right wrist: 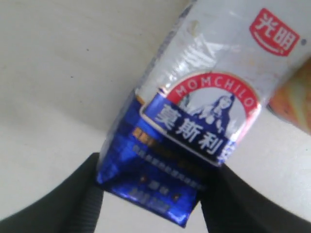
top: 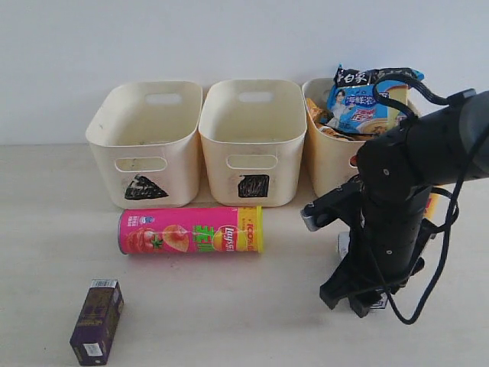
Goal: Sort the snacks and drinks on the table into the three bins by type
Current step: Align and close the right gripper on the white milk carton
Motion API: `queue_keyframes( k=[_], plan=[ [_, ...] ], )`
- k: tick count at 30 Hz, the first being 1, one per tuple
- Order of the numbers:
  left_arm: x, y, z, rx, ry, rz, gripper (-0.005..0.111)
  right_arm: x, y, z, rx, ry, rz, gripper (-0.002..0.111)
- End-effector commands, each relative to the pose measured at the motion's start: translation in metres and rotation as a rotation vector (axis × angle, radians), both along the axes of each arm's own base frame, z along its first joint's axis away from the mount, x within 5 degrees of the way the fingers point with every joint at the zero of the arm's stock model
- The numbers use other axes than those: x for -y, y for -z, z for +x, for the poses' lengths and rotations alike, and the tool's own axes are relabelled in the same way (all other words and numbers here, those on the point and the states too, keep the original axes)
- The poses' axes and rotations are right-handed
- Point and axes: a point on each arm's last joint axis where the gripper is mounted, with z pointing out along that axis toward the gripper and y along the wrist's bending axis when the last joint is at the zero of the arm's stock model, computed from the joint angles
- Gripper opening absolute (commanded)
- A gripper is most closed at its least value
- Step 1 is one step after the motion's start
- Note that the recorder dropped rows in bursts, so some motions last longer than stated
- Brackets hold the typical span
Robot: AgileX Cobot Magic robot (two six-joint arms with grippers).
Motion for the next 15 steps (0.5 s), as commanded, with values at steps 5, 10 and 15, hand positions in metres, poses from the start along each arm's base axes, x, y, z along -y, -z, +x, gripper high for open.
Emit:
queue_keyframes(
  k=[5,10,15],
  plan=[
    [0.000,-0.001,0.000,0.007,-0.004,-0.005,0.004,-0.019,-0.038,-0.014,0.109,-0.123,0.050,0.000],
    [0.000,-0.001,0.000,0.007,-0.004,-0.005,0.004,-0.019,-0.035,-0.016,0.086,-0.098,0.040,0.000],
    [0.000,-0.001,0.000,0.009,-0.004,-0.005,0.004,-0.022,-0.044,-0.010,0.099,0.010,0.061,0.022]
  ],
)
